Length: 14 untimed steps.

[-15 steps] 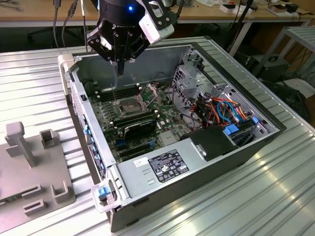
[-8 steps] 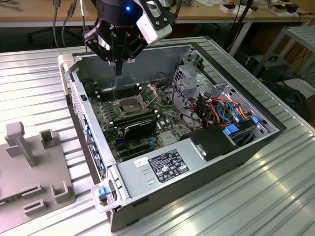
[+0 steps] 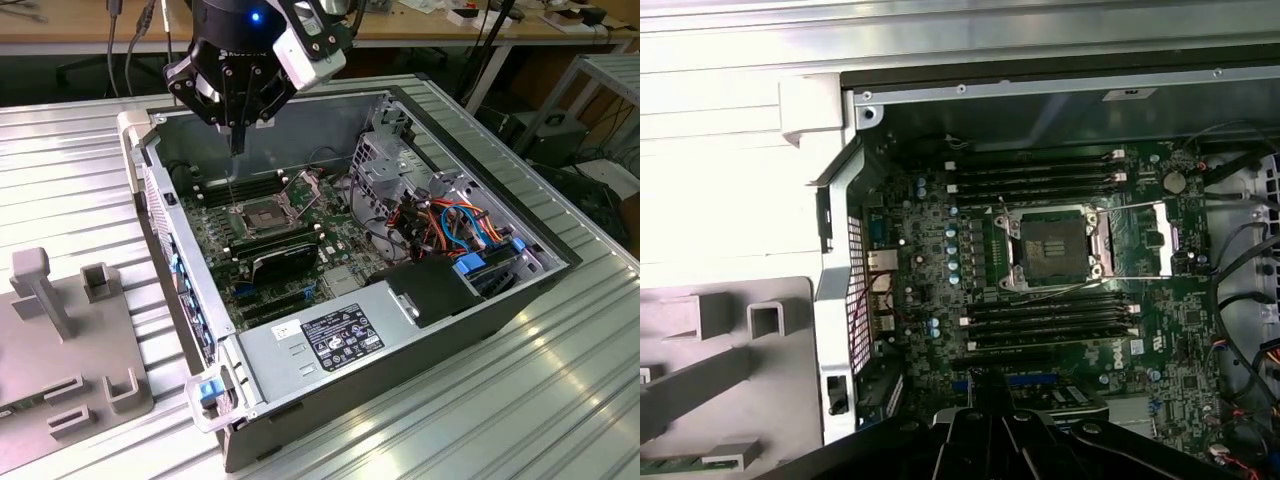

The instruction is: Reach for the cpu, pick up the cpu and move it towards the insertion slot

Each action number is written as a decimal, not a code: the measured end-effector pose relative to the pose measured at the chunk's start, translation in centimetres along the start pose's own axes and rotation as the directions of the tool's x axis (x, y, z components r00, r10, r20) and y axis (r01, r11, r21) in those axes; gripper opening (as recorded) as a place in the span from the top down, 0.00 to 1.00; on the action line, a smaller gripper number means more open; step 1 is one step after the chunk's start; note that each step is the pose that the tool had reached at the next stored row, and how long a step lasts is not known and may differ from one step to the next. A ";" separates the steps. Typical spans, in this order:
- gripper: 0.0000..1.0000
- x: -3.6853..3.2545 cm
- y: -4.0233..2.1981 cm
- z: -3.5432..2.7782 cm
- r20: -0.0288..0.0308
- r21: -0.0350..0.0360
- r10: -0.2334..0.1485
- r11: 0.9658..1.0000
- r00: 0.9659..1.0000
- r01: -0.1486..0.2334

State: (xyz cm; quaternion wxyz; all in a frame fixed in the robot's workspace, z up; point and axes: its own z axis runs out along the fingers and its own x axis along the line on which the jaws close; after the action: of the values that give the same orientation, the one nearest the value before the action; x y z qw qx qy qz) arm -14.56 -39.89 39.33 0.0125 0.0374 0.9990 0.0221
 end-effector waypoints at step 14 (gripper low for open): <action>0.89 0.65 -0.05 -0.02 0.000 0.000 0.000 1.000 1.000 0.000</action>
State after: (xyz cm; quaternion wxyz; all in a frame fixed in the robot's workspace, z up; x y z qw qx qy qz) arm -15.21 -39.89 39.33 0.0125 0.0374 0.9990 0.0221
